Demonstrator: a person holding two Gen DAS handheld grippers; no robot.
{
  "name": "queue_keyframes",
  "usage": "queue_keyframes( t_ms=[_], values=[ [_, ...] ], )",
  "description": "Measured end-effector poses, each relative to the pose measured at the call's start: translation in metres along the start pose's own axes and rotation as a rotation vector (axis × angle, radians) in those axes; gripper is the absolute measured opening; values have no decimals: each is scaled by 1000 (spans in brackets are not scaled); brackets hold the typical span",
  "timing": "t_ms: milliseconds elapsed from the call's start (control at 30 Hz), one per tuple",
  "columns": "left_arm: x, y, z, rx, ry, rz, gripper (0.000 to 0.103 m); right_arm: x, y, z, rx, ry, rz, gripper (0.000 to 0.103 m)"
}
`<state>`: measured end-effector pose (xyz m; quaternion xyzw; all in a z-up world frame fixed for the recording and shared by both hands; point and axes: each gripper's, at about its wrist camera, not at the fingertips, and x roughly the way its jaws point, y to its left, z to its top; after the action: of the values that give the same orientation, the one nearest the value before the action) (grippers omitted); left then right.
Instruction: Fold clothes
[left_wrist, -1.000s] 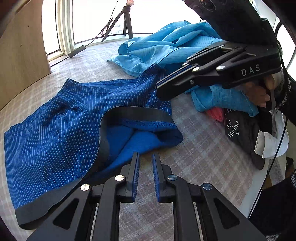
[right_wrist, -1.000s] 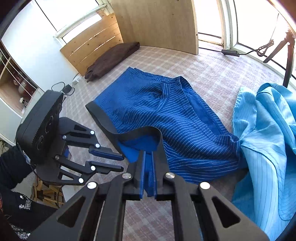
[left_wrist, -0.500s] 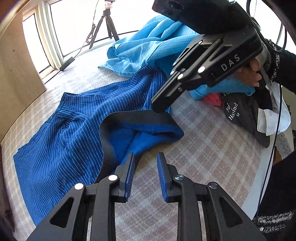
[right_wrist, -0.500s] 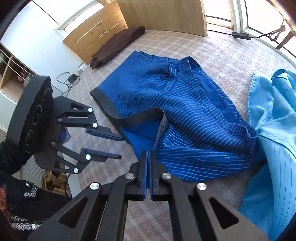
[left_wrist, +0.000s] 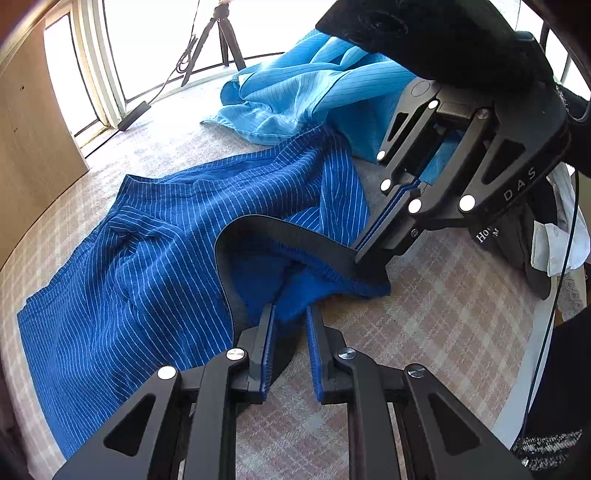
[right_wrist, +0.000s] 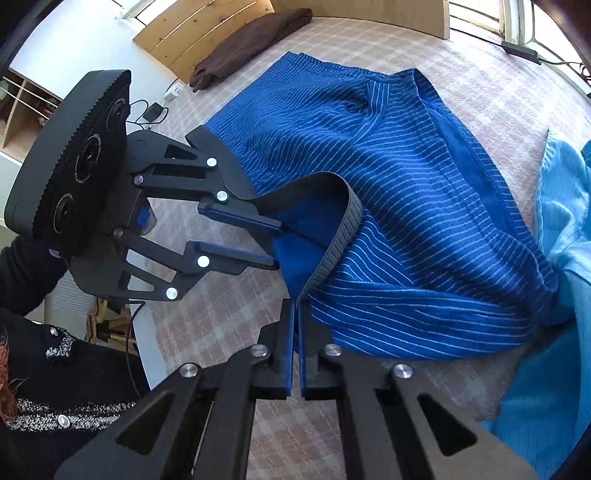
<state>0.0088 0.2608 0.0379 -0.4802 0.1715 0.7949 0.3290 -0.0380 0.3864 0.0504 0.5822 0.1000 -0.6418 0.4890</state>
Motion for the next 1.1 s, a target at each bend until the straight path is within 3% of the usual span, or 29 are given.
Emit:
queue_keyframes(
  t_ms=[100, 233, 367, 467, 600, 667, 767, 900, 1000, 1100],
  values=[
    [-2, 15, 3, -61, -15, 6, 14, -21, -14, 16, 105, -142, -7, 2],
    [-17, 23, 5, -163, -112, -3, 16, -41, -48, 36, 300, -284, -115, 2],
    [-19, 9, 15, -188, -187, -21, 29, -43, -69, 49, 374, -288, -242, 2],
    [-6, -3, 28, -159, -200, 42, 33, -45, -72, 54, 356, -255, -312, 2],
    [16, -3, 43, -126, -171, 129, 32, -49, -71, 56, 342, -232, -328, 2],
    [16, 2, 43, -125, -167, 90, 24, -53, -68, 53, 335, -226, -328, 2],
    [8, 8, 36, -123, -145, 18, 1, -58, -63, 48, 338, -219, -316, 2],
    [-20, 4, 23, -124, -150, -112, 1, -63, -43, 36, 308, -214, -301, 2],
    [-40, -4, 10, -147, -132, -254, 1, -64, -12, 18, 266, -217, -309, 2],
    [-63, -11, -18, -170, -94, -245, 9, -52, 17, -15, 235, -199, -329, 2]
  ],
)
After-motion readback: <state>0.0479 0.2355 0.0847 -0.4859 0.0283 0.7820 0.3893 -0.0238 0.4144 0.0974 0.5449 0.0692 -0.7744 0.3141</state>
